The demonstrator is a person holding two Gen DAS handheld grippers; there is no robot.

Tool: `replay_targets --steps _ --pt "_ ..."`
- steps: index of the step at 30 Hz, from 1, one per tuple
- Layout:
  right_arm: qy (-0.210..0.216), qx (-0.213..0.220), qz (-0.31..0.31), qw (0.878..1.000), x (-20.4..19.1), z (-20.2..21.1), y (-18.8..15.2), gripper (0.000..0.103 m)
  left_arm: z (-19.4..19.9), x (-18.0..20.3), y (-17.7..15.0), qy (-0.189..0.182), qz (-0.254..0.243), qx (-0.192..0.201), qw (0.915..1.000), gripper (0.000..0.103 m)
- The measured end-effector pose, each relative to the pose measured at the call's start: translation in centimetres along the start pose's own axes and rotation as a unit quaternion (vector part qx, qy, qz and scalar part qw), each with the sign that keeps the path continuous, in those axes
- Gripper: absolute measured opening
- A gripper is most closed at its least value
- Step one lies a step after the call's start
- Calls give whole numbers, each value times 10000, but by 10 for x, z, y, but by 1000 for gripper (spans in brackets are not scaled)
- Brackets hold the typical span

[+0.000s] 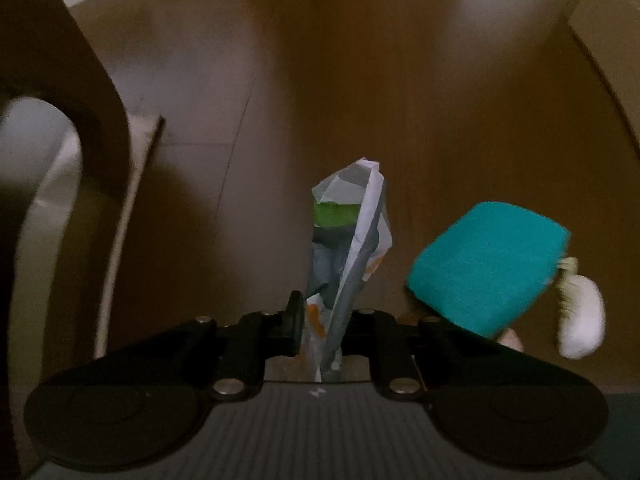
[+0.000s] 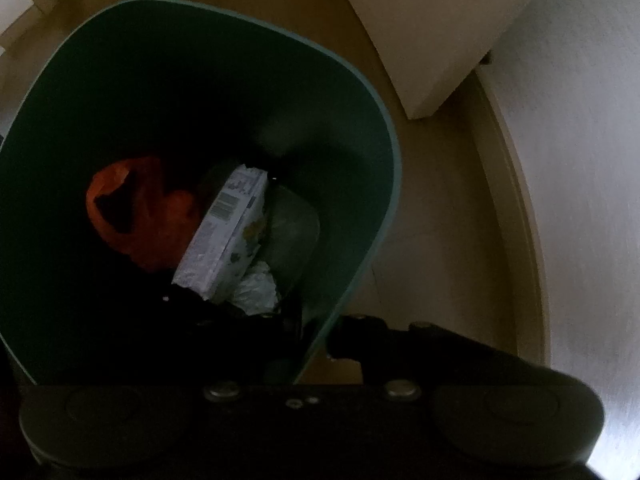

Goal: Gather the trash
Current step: 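Grasp the white-and-green plastic bag with the left tool, then carry the plastic bag over the green bin and open the left tool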

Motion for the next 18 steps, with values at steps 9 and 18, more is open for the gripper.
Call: replay_targets --steps 9,18 --pt "-395 494 609 9961 6 13 16 6 173 56 -42 -942 -861 804 9886 13" --pt "-432 715 864 9927 12 19 13 4 328 161 -109 -2283 -2193 1271 9400 14"
Point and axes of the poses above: each gripper's, at about its wrist camera, not at the fingertips, and z roughly against the way its jaws point, x to its right, y to its top, the point moved 3 cm from there along -z, roughly the way its jaws point, and after that the axes turned 4 degrees about -z, right-handed, at the moved point
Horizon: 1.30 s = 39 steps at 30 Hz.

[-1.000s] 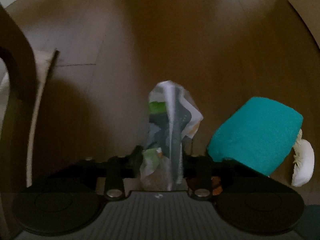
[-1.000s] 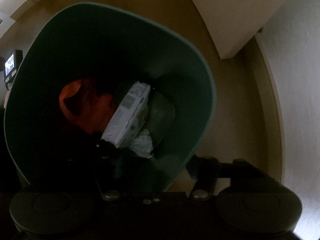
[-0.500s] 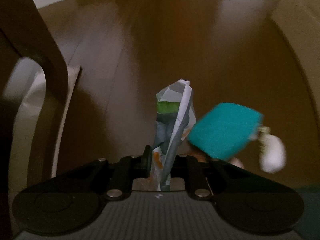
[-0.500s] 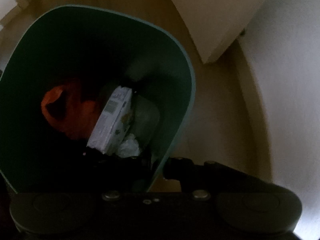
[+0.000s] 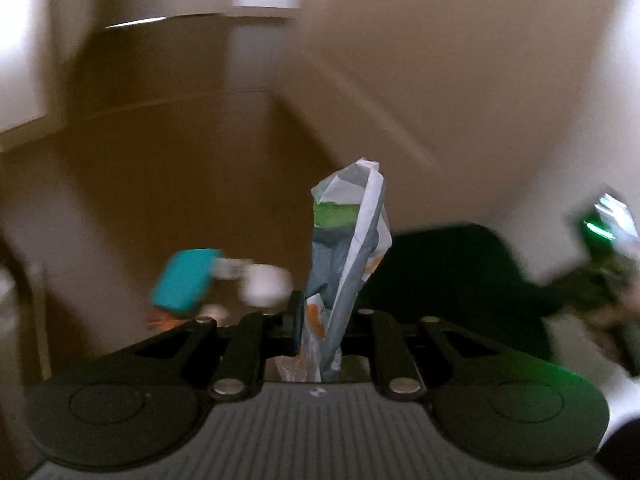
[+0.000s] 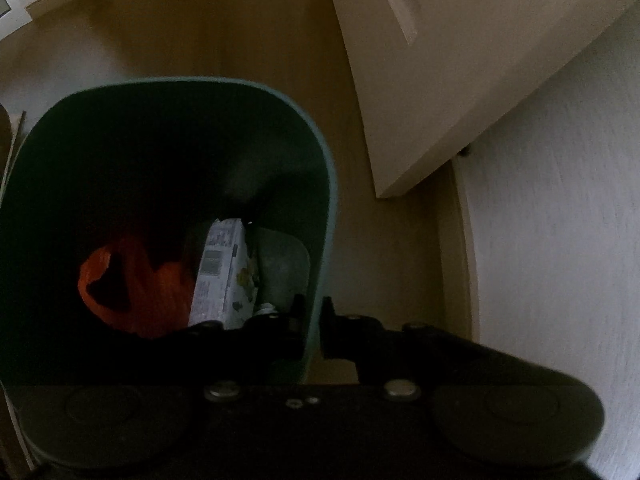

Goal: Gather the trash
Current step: 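Carry the plastic bag over the green bin and open the left tool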

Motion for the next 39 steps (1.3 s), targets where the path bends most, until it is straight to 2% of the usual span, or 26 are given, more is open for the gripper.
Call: replay_targets --steps 3,5,8,12,17,20,22,25,26,27,31,34,39 --pt "-1 -7 -46 10000 3 1 -3 3 -17 60 -3 -354 -570 -383 9970 14" --pt "5 -104 -90 9999 5 3 -4 4 -37 81 -7 -398 -730 -673 9943 13" --pt "-94 -285 51 9995 0 5 -6 4 -71 100 -11 -514 -590 -1132 9905 13" --pt "-136 -535 50 9985 -3 3 -3 5 -108 110 -25 -366 -510 -1668 9840 14" --pt "-164 -634 -83 9978 -3 3 4 5 -144 95 -38 -296 171 -2285 9729 14" --pt "-209 -695 -184 9972 -8 3 9 5 -150 91 -38 -135 234 -2385 9708 15" --pt "-277 -724 -162 9969 -12 4 11 5 -150 93 -36 -111 229 -2446 9693 21" --pt "-351 -800 -170 9960 -18 5 13 6 -149 87 -36 -157 282 -2557 9662 47" --pt "-379 -857 -221 9954 -19 5 12 6 -147 85 -35 -152 270 -2552 9664 63" --pt "-398 -921 -307 9945 -19 4 14 6 -145 84 -35 -147 265 -2534 9669 73" --pt "-527 -1036 -425 9923 -26 3 23 6 -133 78 -27 -440 362 -2629 9631 73" --pt "-611 -1081 -541 9908 -31 4 33 5 -109 66 -17 -630 408 -2566 9636 73" --pt "-698 -1129 -657 9890 -34 5 49 5 -60 25 -6 -580 824 -2309 9677 73"
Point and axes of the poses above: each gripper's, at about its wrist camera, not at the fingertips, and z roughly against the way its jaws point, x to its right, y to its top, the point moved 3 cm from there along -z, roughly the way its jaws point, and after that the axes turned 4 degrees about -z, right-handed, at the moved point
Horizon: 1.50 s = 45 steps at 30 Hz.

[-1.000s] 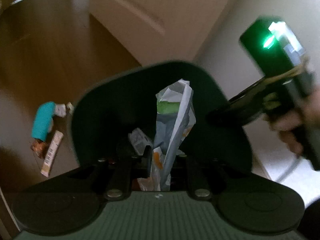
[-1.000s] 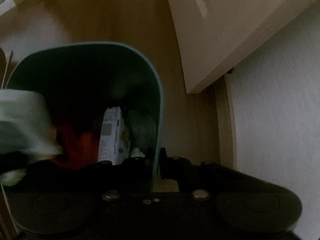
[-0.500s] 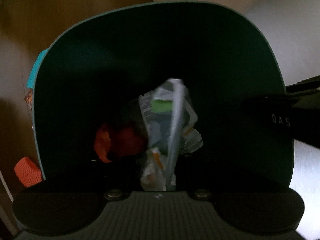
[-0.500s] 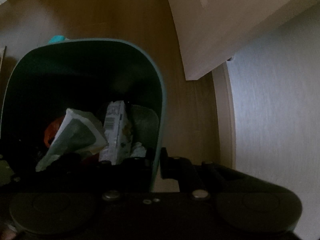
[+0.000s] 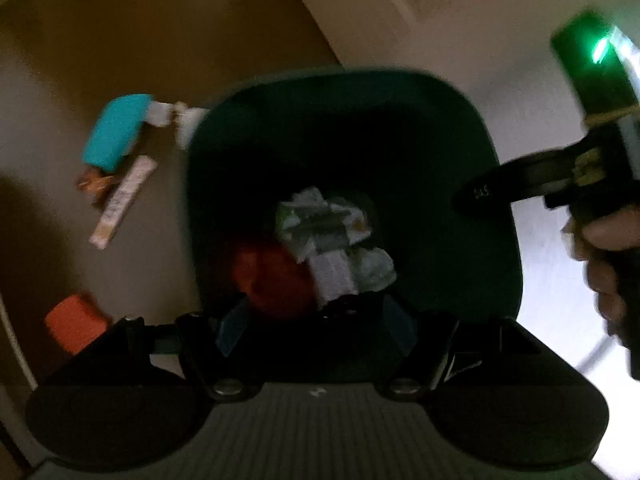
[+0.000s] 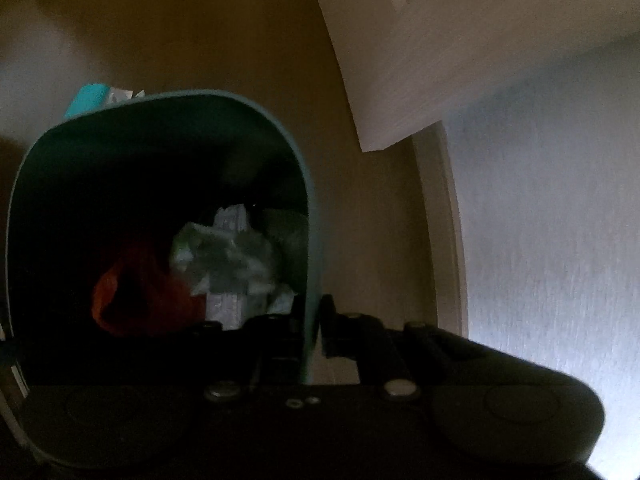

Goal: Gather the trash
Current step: 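Carry the plastic bag over the green bin and open the left tool, then grasp the red mesh sleeve on the floor with the left tool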

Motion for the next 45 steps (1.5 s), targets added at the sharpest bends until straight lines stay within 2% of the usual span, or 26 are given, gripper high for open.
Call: replay_targets --steps 4,8,12,16,20,23,26,29,33,37,40,41,42,45 --pt "-30 -23 46 10000 -1 2 20 5 42 -43 -12 531 462 370 9968 73" --pt "67 -93 114 9999 3 -1 49 5 66 -92 -22 1090 1106 591 9861 73" --pt "154 -138 432 9989 0 -2 74 5 61 -138 -36 1705 1890 527 9656 73" --pt "270 -134 625 9976 -5 0 85 6 36 -178 -56 2156 2684 352 9382 73" --pt "445 -109 751 9961 -3 -1 74 6 -2 -215 -76 2156 3301 161 9189 73" --pt "547 -157 986 9935 -2 -5 71 5 -40 -236 -87 2138 3454 -40 9137 73" --pt "581 -203 1161 9913 2 -8 65 4 -77 -250 -99 2303 3374 -265 9124 73" --pt "612 -287 1211 9903 0 -15 66 3 -117 -274 -105 2311 3457 -428 9084 73" --pt "542 -317 1319 9893 1 -26 64 3 -148 -295 -115 2355 3567 -562 9023 73" --pt "643 -300 1231 9899 4 -30 61 3 -159 -302 -125 2222 3669 -530 9018 72" --pt "707 -487 1141 9898 5 -37 58 3 -153 -303 -125 2138 3748 -401 9013 52" --pt "734 -511 1153 9893 4 -38 55 3 -151 -302 -126 2172 3746 -402 9005 33" --pt "735 -537 1142 9893 4 -41 55 3 -148 -302 -126 2208 3759 -417 8990 23" --pt "816 -517 1110 9891 -1 -43 52 3 -133 -304 -127 2177 3881 -346 8949 19"
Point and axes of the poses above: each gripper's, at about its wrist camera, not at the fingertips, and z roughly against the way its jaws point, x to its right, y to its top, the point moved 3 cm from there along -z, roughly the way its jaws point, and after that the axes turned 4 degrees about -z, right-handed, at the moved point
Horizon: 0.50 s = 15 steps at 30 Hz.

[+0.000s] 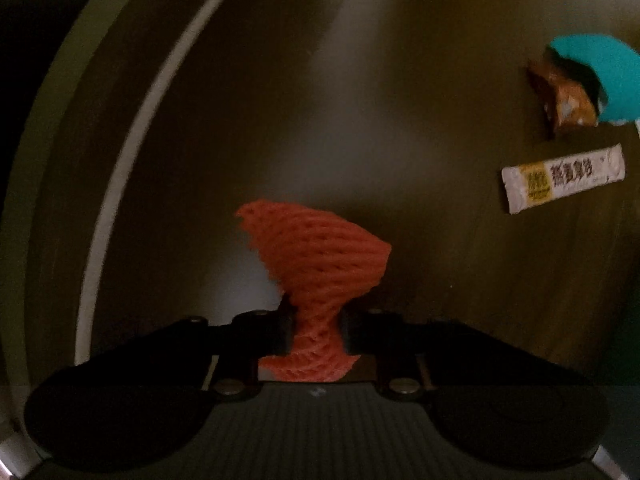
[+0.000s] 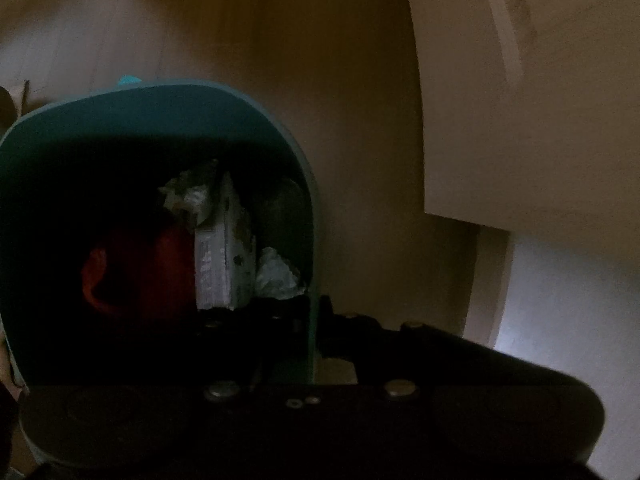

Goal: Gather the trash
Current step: 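Grasp the red mesh sleeve on the floor with the left tool, then carry the red mesh sleeve over the bin and open the left tool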

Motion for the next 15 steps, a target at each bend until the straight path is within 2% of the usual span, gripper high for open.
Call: replay_targets --steps 4,8,12,15 --pt "109 5 -48 9999 -14 -4 -3 3 38 -8 -5 -189 226 32 9996 18" --pt "248 -10 -117 9996 -32 -7 -7 4 115 -12 -15 -622 282 239 9974 18" --pt "344 -28 -119 9993 -40 -7 -8 4 209 -6 -16 -1007 -133 583 9931 18" --pt "379 -14 -97 9992 -45 -7 -7 5 281 1 -20 -1316 -596 921 9852 18"
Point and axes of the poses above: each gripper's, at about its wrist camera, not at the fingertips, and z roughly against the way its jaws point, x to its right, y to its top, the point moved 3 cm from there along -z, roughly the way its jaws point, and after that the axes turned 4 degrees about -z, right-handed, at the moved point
